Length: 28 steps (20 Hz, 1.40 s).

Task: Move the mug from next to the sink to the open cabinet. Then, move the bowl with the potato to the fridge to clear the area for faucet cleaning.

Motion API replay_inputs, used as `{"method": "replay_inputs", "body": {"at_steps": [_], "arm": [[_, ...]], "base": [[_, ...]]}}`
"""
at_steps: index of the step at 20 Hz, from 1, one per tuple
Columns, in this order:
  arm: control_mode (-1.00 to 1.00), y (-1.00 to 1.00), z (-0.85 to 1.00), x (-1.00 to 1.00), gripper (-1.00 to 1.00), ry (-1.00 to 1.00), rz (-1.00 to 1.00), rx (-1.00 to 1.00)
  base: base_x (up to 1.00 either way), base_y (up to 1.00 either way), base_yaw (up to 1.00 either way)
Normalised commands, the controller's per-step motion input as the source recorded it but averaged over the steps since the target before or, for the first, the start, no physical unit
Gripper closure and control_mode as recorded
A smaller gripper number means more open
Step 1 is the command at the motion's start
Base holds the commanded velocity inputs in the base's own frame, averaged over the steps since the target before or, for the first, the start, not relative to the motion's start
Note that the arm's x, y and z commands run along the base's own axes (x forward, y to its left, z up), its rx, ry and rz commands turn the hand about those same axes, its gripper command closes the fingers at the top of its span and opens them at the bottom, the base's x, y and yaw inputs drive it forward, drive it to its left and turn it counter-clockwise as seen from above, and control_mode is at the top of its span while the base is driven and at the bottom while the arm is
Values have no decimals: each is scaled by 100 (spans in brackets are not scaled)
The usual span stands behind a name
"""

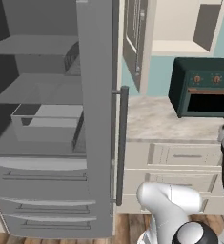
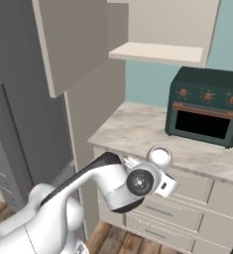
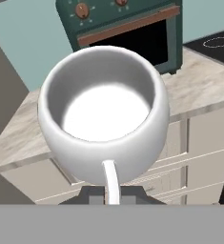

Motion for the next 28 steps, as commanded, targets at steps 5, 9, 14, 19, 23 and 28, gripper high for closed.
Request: {"method": "replay_inputs", "body": {"at_steps": [5,9,14,19,23,28], "arm": [[100,0,0,0,100,0,0,0],[100,0,0,0,100,0,0,0],[100,0,0,0,100,0,0,0],[100,0,0,0,100,0,0,0],[100,0,0,0,100,0,0,0],[100,0,0,0,100,0,0,0]], "base": [[35,-51,0],[23,-54,0],[51,-4,0],[80,16,0],[78,19,0],[49,42,0]]}}
